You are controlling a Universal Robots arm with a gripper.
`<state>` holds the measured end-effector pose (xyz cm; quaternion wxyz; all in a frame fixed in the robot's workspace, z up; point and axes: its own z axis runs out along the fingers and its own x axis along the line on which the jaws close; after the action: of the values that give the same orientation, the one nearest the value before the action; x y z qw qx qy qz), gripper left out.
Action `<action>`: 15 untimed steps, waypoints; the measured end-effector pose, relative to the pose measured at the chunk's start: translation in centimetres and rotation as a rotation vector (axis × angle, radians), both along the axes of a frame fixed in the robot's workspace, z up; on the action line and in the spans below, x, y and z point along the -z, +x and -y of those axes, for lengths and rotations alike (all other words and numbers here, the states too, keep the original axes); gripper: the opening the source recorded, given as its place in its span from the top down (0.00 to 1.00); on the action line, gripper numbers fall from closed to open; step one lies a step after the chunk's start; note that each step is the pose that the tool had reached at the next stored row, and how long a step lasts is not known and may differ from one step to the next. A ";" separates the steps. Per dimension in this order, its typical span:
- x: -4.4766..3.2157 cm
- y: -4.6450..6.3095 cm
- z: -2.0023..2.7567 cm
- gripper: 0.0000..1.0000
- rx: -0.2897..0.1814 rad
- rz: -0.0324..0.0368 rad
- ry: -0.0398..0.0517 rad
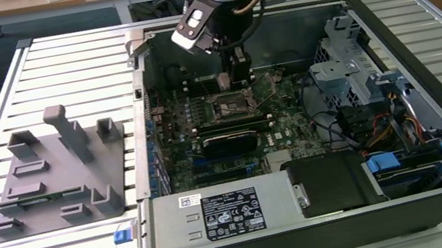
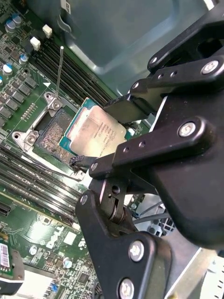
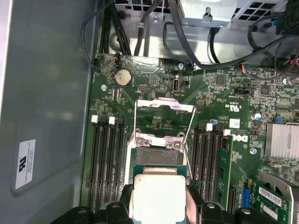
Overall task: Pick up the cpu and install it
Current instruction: 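Place the cpu into insertion slot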
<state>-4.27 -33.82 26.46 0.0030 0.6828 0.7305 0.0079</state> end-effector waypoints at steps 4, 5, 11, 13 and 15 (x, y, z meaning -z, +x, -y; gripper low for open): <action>0.39 0.0 -0.02 0.47 0.000 0.0000 -0.0001; 0.50 0.0 -0.02 0.47 0.000 0.0000 -0.0002; 1.22 0.0 -0.02 0.47 0.000 0.0000 -0.0001; 1.41 0.0 -0.02 0.47 0.000 0.0000 -0.0002; 1.53 0.0 -0.01 0.47 0.000 0.0000 -0.0001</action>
<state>-4.27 -33.81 24.93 0.0031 0.6829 0.7305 0.0079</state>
